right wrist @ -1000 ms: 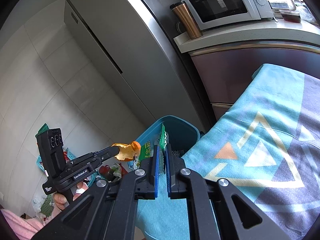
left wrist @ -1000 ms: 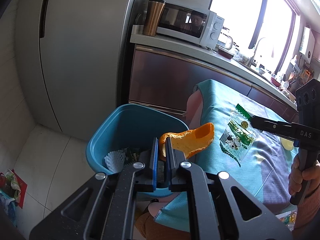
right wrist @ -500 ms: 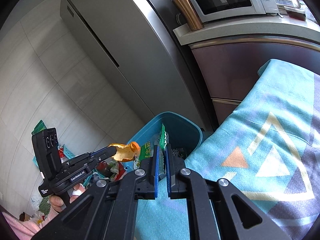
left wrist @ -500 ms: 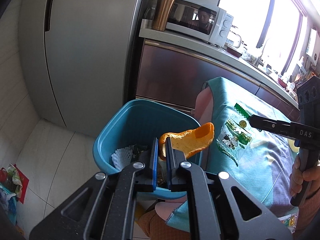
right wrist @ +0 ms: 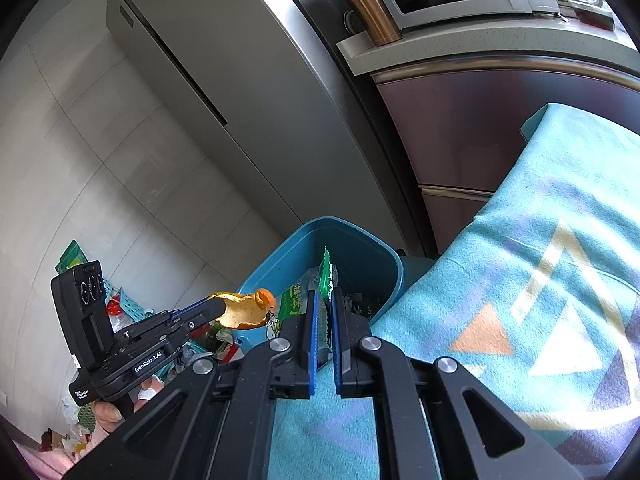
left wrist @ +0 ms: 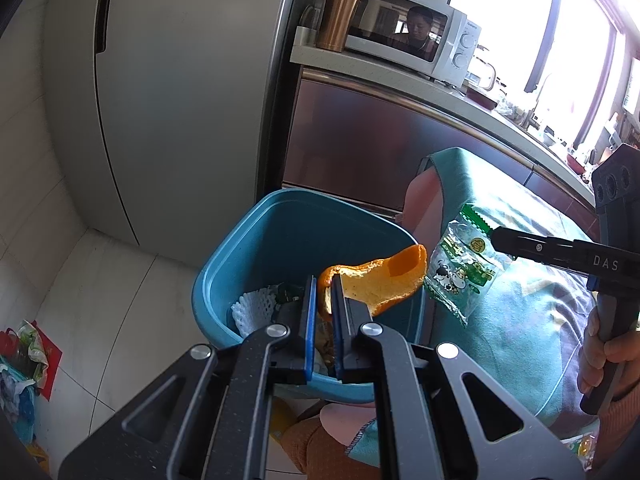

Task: Collect trash
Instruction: 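Carry the orange peel and green wrapper over the wastebasket with both grippers, then open both grippers to drop the orange peel and green wrapper into the wastebasket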

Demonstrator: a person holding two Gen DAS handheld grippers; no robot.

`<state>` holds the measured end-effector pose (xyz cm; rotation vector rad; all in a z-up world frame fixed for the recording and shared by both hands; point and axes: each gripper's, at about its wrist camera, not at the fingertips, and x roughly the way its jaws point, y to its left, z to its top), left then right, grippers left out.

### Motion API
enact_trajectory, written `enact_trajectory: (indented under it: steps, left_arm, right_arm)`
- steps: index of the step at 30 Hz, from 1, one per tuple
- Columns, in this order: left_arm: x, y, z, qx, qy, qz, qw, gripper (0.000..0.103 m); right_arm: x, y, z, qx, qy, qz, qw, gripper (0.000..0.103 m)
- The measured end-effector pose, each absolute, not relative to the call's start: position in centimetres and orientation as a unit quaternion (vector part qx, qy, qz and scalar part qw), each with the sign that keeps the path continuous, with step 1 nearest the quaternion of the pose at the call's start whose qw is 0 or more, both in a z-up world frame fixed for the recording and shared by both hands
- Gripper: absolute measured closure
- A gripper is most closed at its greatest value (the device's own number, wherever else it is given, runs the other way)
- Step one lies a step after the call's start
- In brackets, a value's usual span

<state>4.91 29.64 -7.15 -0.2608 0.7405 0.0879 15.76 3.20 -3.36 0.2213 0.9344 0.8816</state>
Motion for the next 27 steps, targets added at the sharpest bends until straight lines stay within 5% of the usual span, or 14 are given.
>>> enact_trajectory:
  steps: [27]
  left_arm:
    - [9.1,29.2,-11.2,-0.13,0.4,0.055,0.906,0.092]
  right_arm:
    - [17.6,7.2,-5.8,0.063,0.46,0.396,0.792,0.096]
